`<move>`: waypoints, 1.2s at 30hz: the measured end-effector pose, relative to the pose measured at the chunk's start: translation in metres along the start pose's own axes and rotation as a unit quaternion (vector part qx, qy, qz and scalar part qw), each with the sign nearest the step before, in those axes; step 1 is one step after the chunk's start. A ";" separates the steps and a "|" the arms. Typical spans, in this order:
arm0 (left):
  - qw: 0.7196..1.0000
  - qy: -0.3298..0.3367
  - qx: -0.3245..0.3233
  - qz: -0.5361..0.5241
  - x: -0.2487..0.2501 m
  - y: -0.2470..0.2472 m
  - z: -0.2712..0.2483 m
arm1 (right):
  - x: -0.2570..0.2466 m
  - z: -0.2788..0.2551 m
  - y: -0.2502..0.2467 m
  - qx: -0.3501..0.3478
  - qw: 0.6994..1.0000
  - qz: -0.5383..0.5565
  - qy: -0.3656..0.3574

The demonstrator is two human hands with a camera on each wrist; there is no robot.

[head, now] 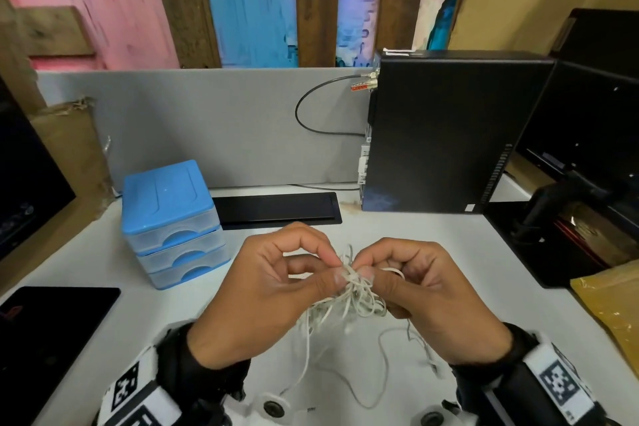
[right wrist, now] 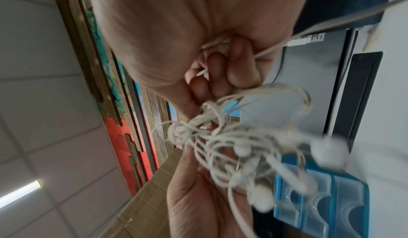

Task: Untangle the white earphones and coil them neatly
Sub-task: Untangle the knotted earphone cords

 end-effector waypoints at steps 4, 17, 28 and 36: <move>0.993 0.066 0.053 0.087 -0.002 0.003 -0.003 | -0.005 -0.001 0.003 0.016 0.999 0.014 -0.034; 0.982 0.091 -0.030 0.161 -0.001 0.006 -0.005 | -0.004 -0.002 -0.001 0.060 0.994 -0.049 -0.072; 0.969 0.117 -0.018 0.215 0.011 0.008 -0.008 | -0.002 -0.002 -0.005 -0.026 0.997 -0.043 -0.066; 0.947 0.129 -0.039 0.290 0.018 0.009 -0.011 | 0.005 0.001 -0.002 -0.028 0.999 0.004 -0.043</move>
Point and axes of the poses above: each hand's wrist, its own z-axis towards the middle knuckle, its own y-axis out of the palm, x = y × z, the point moved 2 cm from there along z, towards the middle knuckle, and after that the axes turned 3 degrees about y, right-handed, at the moved point
